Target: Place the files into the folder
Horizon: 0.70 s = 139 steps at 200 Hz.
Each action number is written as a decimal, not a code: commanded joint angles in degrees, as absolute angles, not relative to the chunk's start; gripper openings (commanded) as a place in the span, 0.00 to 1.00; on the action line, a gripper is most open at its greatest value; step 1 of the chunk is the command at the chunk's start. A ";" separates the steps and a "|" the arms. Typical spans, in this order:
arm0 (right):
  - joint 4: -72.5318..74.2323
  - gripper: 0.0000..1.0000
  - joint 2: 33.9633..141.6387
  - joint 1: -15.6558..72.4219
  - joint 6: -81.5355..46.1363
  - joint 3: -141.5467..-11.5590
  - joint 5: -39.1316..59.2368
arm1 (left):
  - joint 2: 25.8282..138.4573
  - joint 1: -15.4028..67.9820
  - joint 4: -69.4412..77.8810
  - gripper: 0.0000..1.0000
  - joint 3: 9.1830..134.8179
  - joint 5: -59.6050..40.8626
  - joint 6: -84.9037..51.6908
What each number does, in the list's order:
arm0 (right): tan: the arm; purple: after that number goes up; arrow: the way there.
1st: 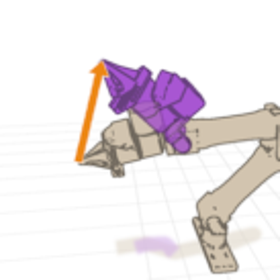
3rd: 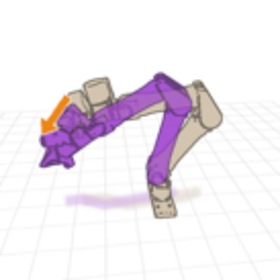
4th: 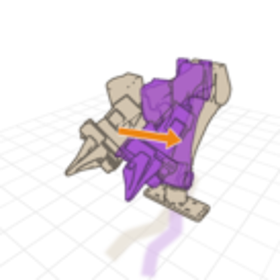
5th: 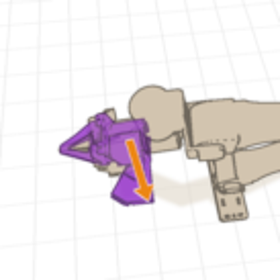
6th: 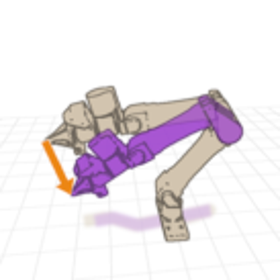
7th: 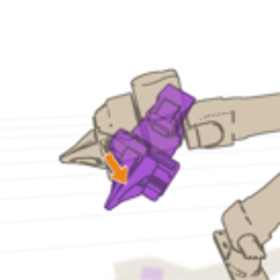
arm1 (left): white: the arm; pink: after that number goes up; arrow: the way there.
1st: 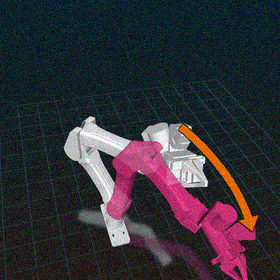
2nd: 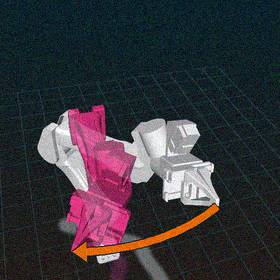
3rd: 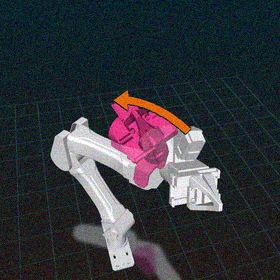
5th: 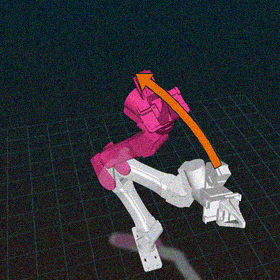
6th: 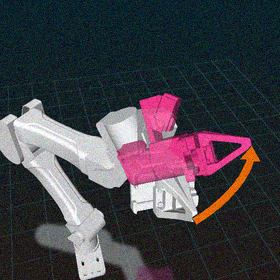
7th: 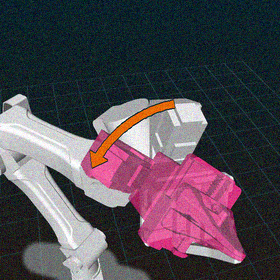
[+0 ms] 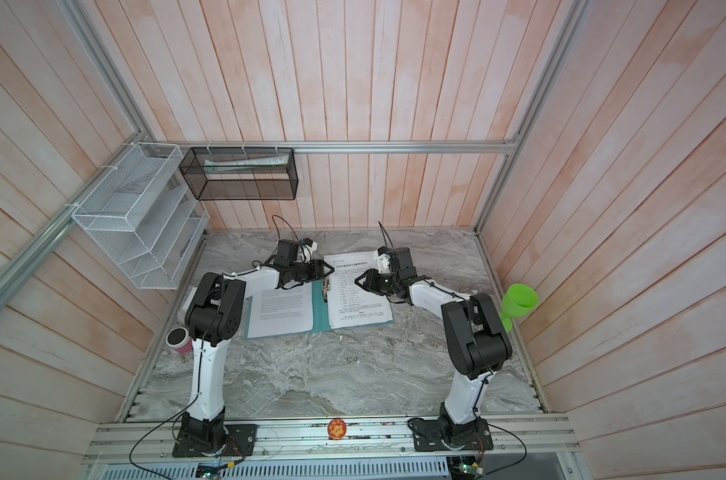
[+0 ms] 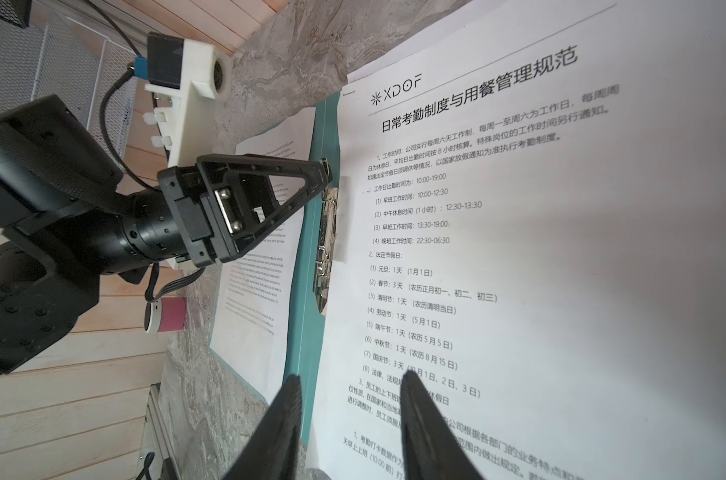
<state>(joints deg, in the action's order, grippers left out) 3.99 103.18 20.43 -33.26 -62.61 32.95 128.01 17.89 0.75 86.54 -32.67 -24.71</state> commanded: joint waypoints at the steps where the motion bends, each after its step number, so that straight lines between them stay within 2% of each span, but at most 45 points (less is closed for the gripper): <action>1: 4.83 0.38 103.62 20.25 -33.66 -62.85 33.66 | 124.10 17.67 2.17 0.61 85.06 -33.84 -24.91; 64: 5.02 0.37 103.80 20.14 -33.40 -62.59 34.20 | 118.06 19.03 7.64 0.58 78.23 -40.93 -26.46; 114: 3.43 0.37 102.06 21.26 -33.93 -62.54 30.23 | 108.97 20.57 7.26 0.58 69.12 -37.11 -26.16; 139: -0.24 0.33 102.61 23.54 -35.51 -65.91 28.58 | 104.51 19.64 6.77 0.59 65.84 -35.09 -26.52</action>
